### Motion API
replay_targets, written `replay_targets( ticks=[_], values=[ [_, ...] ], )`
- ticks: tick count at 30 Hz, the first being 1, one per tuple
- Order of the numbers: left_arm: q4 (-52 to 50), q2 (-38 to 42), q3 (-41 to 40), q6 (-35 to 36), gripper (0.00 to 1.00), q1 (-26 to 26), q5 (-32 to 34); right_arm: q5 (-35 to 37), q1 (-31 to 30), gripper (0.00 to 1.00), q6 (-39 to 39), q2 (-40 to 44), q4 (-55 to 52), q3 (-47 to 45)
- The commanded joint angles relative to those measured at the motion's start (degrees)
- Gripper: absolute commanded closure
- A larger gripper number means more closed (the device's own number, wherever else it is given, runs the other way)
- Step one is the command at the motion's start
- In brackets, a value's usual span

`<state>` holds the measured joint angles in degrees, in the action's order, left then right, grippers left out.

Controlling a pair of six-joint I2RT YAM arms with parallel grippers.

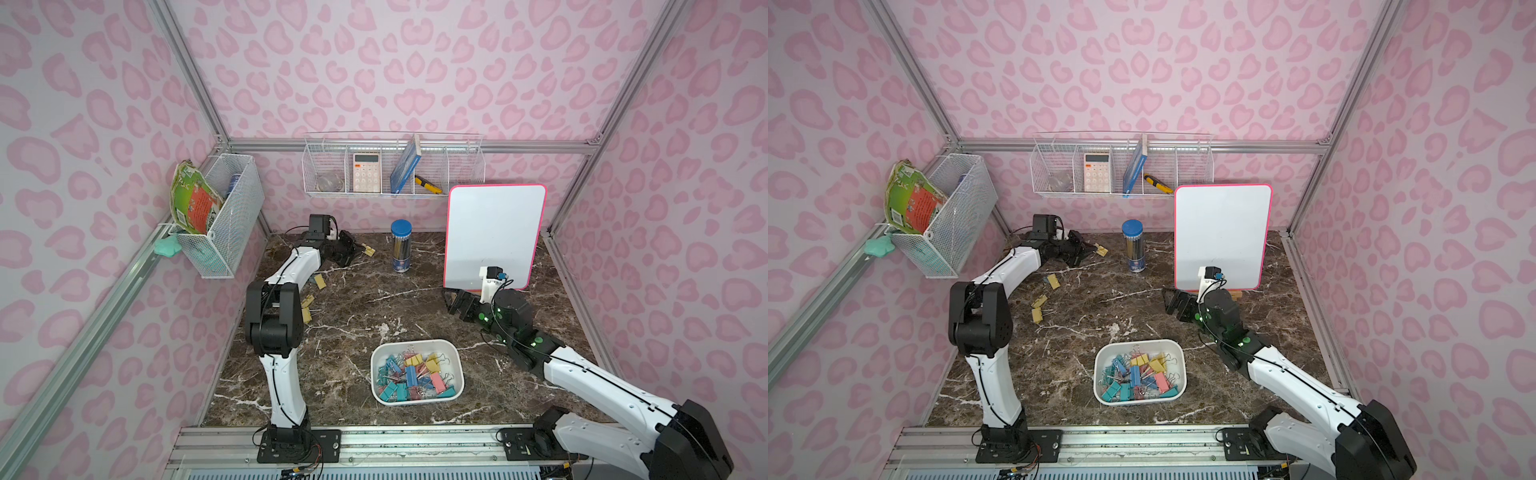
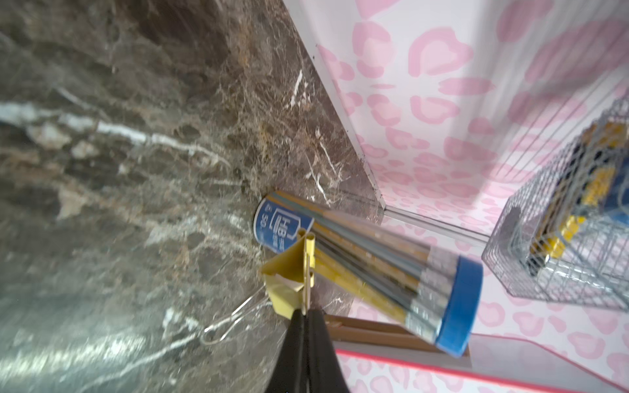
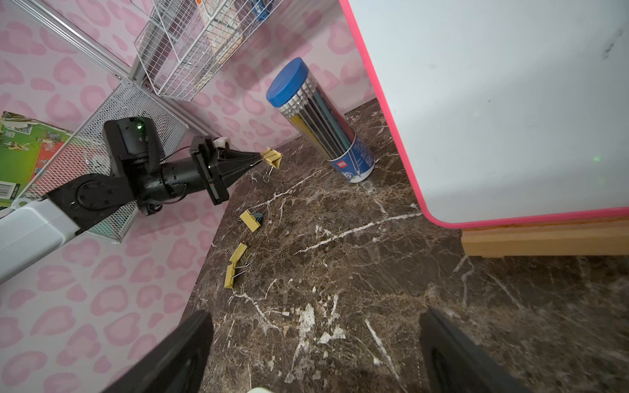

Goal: Put the binder clips in the storage box
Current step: Pick up the binder clip at the center of the board, then place the binder clip in the storage box.

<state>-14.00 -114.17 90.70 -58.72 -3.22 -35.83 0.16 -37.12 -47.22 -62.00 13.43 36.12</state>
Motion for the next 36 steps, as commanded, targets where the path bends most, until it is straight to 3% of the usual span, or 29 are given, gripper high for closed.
replay_targets(
  ticks=[1,4,8,11,17,21,26,32,36],
  values=[
    [2.49,8.21,-6.89,2.34,1.0,-1.79,0.51,0.01,-0.04,0.03,1.07,-0.53,1.66,0.59],
    [-3.59,16.37,-11.03,8.12,1.0,-6.42,3.51,-0.16,-0.01,0.03,1.67,-1.28,1.62,1.09],
    [-19.55,24.59,-8.77,21.36,1.0,-15.26,15.27,-0.14,0.27,0.03,2.13,-1.98,1.84,1.05],
    [-25.18,30.32,-10.51,28.25,1.0,-21.71,22.03,-0.28,0.68,0.02,2.4,-2.08,3.18,0.26],
    [-28.59,36.79,-16.78,38.46,1.0,-35.55,24.94,-3.28,4.5,0.01,1.79,-2.81,4.78,-0.61],
    [-25.97,34.99,-21.13,44.91,1.0,-44.66,21.04,-5.09,8.43,0.01,0.24,-2.4,5.65,-1.89],
    [-24.96,24.79,-18.25,47.74,1.0,-52.02,18.17,-5.47,10.32,0.02,-0.06,-0.7,4.84,-2.19],
    [-21.94,15.6,-14.86,46.16,1.0,-55.12,17.04,-4.52,10.41,0.01,0.11,2.19,2.36,-2.97],
    [-20.09,13.71,-16.75,46.04,1.0,-55.13,20.85,-3.36,10.43,0.01,0.02,4.48,1.88,-4.34]
  ],
)
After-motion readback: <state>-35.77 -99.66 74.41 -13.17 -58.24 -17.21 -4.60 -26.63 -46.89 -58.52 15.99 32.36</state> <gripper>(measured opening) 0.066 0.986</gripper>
